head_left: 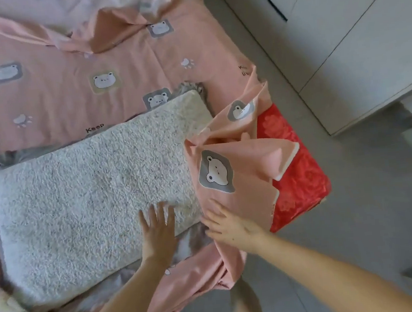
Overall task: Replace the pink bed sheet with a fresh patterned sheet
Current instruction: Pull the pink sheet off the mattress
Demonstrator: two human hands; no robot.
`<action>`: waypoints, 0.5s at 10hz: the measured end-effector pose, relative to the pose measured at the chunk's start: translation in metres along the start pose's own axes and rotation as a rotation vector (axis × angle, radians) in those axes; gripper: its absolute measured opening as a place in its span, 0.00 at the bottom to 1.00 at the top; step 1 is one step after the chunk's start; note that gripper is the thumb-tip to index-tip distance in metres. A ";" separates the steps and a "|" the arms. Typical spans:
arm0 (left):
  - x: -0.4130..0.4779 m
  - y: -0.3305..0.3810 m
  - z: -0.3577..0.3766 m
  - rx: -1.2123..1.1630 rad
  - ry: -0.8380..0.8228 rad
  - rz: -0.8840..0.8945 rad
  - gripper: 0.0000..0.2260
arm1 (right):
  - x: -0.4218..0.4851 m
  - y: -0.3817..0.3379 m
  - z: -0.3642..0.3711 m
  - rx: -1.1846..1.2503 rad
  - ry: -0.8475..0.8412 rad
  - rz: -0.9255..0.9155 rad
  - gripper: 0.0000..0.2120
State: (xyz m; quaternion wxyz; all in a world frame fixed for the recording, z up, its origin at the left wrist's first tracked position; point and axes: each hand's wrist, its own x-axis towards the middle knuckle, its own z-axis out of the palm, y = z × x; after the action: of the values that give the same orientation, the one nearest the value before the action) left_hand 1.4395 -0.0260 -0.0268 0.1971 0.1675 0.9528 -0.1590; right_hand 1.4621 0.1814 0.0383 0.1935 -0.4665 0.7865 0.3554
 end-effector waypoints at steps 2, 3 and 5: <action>0.056 -0.005 0.013 0.054 -0.044 0.035 0.37 | 0.031 0.040 0.069 -0.118 0.039 -0.200 0.12; 0.069 -0.027 0.005 -0.001 0.036 0.154 0.27 | 0.024 0.046 0.101 0.000 0.184 -0.203 0.04; 0.079 -0.110 -0.112 -0.245 0.308 0.169 0.15 | -0.005 0.072 0.117 0.658 0.427 0.269 0.08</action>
State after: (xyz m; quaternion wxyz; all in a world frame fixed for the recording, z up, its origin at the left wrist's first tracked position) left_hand 1.2934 -0.0630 0.0628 0.0808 0.2438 0.9665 0.0024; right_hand 1.3988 0.2931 -0.0102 0.1166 -0.3359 0.9346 0.0026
